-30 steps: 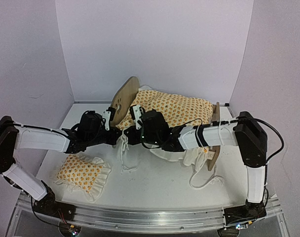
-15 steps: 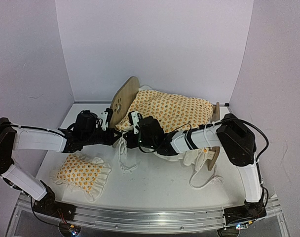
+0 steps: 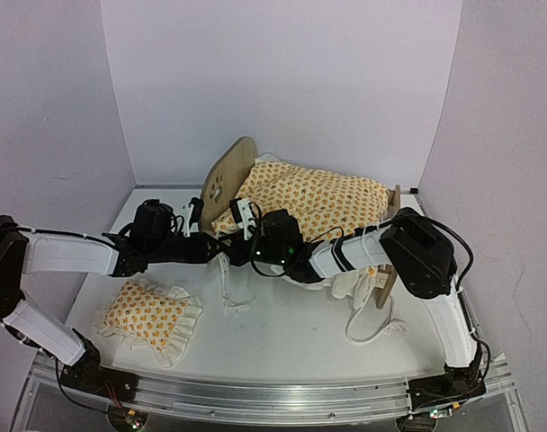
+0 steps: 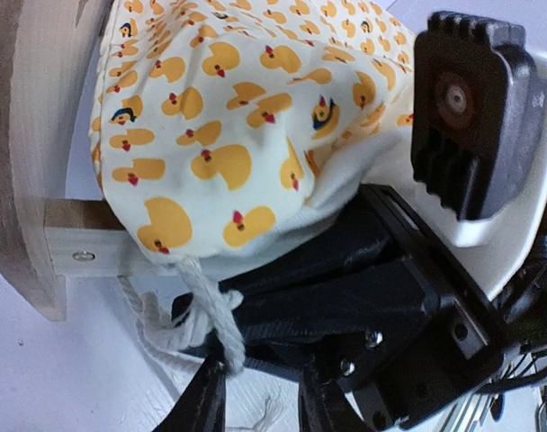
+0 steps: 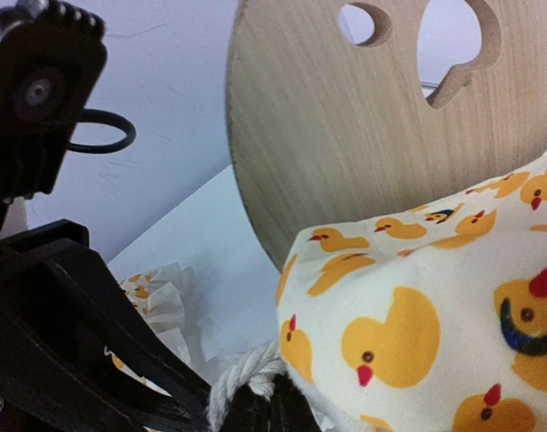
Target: Set up the pet bed
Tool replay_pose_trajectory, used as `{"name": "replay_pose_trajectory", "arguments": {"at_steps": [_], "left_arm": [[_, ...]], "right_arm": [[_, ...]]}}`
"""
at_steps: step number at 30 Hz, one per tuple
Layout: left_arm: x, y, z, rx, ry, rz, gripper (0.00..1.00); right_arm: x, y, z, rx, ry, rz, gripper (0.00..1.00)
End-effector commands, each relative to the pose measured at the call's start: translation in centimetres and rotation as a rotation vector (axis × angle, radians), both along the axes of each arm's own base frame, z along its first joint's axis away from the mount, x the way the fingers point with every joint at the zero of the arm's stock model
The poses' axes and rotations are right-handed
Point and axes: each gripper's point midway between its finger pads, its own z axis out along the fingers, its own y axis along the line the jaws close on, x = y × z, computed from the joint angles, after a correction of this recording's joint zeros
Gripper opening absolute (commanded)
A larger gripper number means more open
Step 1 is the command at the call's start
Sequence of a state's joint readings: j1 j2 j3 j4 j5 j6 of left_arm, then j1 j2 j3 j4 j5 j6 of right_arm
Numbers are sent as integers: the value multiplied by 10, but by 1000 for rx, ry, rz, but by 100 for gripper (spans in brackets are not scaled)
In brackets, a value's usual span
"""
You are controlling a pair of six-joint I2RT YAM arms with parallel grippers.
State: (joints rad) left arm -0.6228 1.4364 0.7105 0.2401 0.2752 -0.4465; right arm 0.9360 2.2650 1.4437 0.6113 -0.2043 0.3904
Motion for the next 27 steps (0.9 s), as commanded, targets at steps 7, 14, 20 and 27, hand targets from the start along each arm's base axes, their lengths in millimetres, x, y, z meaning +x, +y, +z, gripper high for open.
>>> {"name": "replay_pose_trajectory", "arguments": {"at_steps": [7, 14, 20, 27], "left_arm": [[2, 55, 34, -16, -115, 87, 56], [31, 63, 26, 41, -180, 67, 24], [41, 47, 22, 136, -282, 20, 14], [51, 32, 14, 239, -347, 43, 10]], "right_arm": [[9, -7, 5, 64, -106, 162, 0], [10, -6, 5, 73, -102, 183, 0], [16, -8, 10, 81, -89, 154, 0], [16, -8, 15, 79, -93, 144, 0]]}}
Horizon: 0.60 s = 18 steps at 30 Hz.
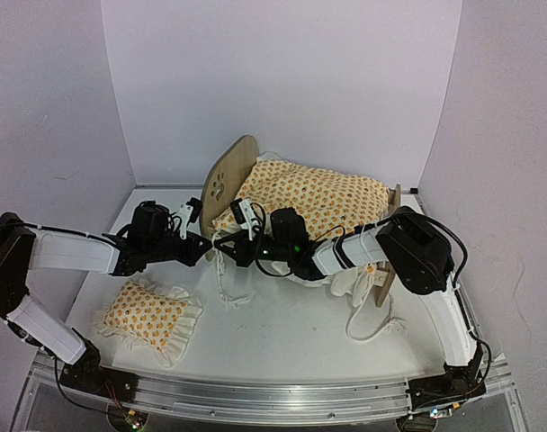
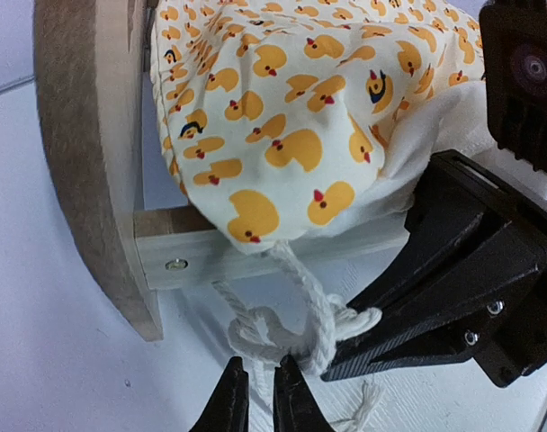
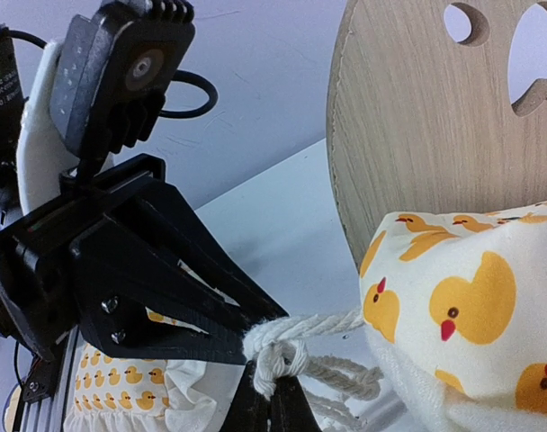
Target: Set up the pet bed
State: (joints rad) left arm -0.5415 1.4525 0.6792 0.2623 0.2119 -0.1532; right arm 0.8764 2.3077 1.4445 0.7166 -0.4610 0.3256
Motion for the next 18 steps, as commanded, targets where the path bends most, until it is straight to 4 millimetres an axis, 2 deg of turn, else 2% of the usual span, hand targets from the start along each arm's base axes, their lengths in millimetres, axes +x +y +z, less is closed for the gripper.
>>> {"name": "replay_pose_trajectory", "arguments": {"at_steps": [1, 5, 11, 18], "left_arm": [[26, -4, 30, 38, -171, 25, 11], [23, -8, 31, 62, -205, -23, 13], [16, -15, 34, 79, -252, -102, 15], [29, -21, 38, 84, -265, -98, 17]], "right_arm": [[24, -7, 13, 25, -25, -62, 0], [26, -9, 13, 17, -28, -78, 0], [48, -20, 8, -26, 11, -228, 0], [63, -28, 2, -93, -3, -350, 0]]}}
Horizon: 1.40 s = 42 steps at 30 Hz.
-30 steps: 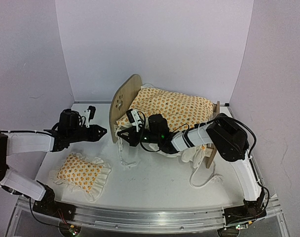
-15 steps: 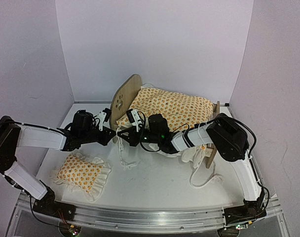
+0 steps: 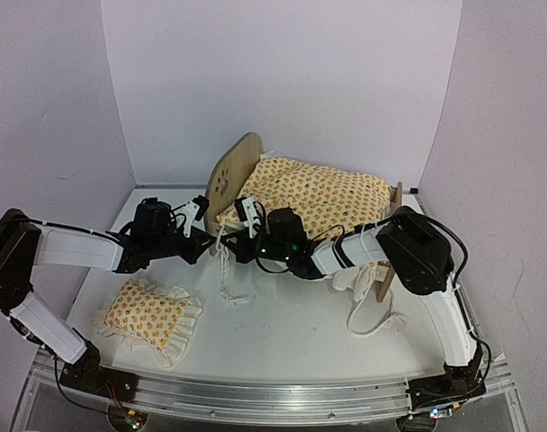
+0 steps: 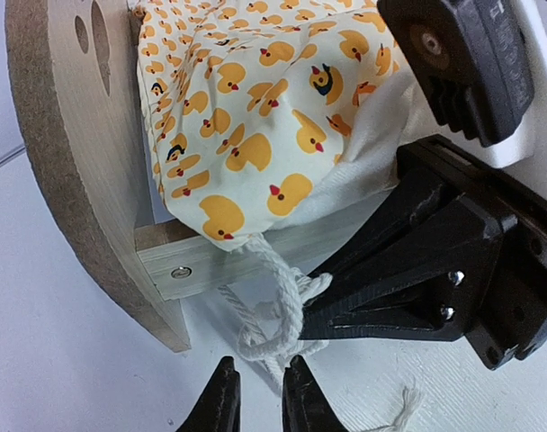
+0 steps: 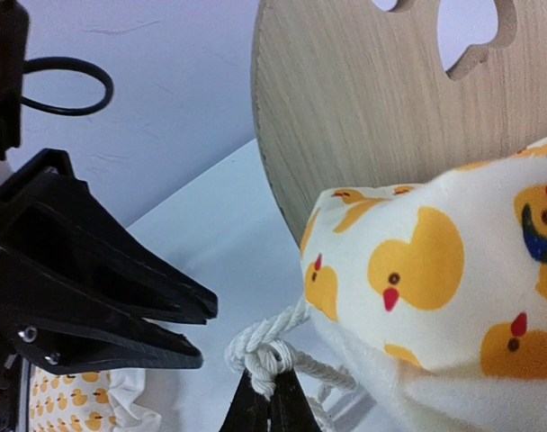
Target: Set up the pet bed
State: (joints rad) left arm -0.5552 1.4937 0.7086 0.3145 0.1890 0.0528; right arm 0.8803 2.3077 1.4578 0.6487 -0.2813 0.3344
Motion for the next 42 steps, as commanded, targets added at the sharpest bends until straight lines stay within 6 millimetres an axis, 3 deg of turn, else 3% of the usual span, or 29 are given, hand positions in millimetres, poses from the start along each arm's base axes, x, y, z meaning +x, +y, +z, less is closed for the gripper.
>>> {"name": "replay_pose_trajectory", "arguments": {"at_steps": [1, 6, 11, 18, 23, 29, 33, 42], "left_arm": [[21, -13, 29, -32, -90, -15, 17], [33, -18, 21, -1, -99, -15, 20], [51, -6, 26, -37, -76, 64, 23], [66, 3, 4, 49, -82, 139, 14], [67, -6, 4, 77, -136, 86, 14], [64, -14, 7, 62, -169, 36, 19], [58, -17, 6, 63, -182, -4, 26], [64, -16, 2, 93, -202, 5, 39]], "right_arm": [[37, -19, 11, -52, -31, -179, 0], [39, -17, 10, -81, -77, -198, 0], [40, -15, 17, -127, -139, -225, 0], [39, -15, 16, -199, -202, -312, 0], [42, -12, 13, -219, -217, -386, 0], [48, -2, 7, -222, -230, -411, 0], [44, 13, 10, -201, -245, -339, 0], [37, 18, 10, -186, -268, -278, 0]]}}
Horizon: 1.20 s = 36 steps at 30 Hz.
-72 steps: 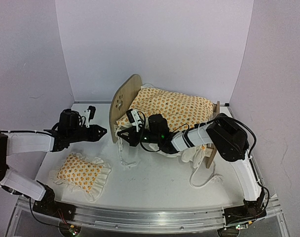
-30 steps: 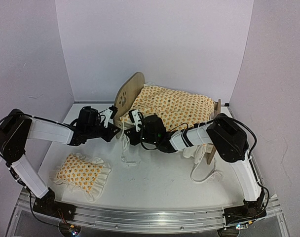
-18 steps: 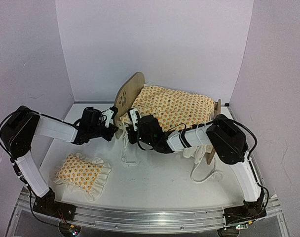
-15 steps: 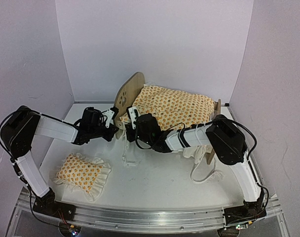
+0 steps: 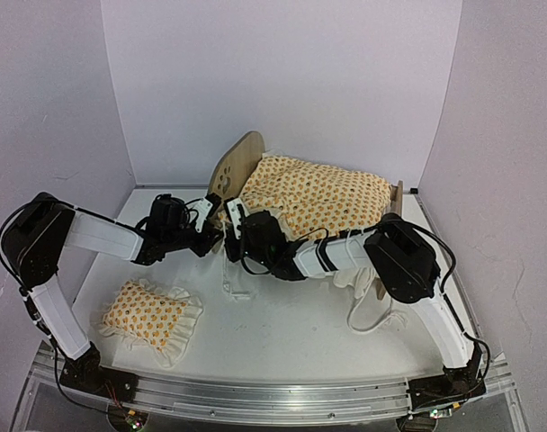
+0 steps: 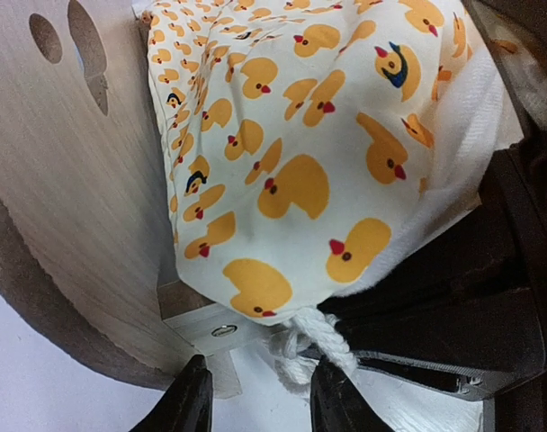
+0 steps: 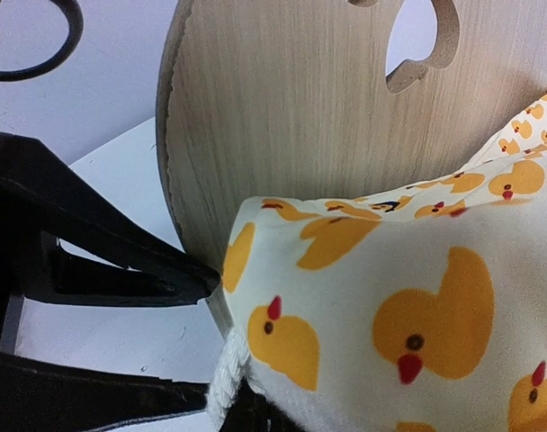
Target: Set up the pet bed
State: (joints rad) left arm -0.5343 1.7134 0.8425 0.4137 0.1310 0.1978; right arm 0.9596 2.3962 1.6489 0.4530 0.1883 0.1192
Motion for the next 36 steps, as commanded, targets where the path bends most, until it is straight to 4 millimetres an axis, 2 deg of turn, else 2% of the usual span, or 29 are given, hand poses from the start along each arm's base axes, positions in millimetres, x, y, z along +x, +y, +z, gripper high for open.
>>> {"name": "replay_pose_trajectory", "arguments": {"at_steps": [1, 4, 9, 17, 25, 29, 36], "left_arm": [[12, -9, 20, -13, -97, -20, 40], [9, -12, 20, 3, -112, -59, 43], [11, -13, 22, 25, -138, -67, 44], [2, -22, 21, 55, -182, -214, 44], [-8, -30, 27, 66, -239, -347, 42], [-14, -35, 24, 42, -192, -405, 41], [-14, -26, 17, -45, -48, -349, 43]], "right_arm": [[-3, 13, 28, 63, -66, 65, 0], [-8, 15, 31, 68, -81, 105, 0], [-16, 20, 33, 29, -136, 198, 0], [-48, 32, 35, -92, -331, 452, 0], [-52, 30, 39, -98, -385, 542, 0], [-46, 29, 42, -94, -389, 517, 0], [-5, 10, 49, -68, -315, 252, 0]]}}
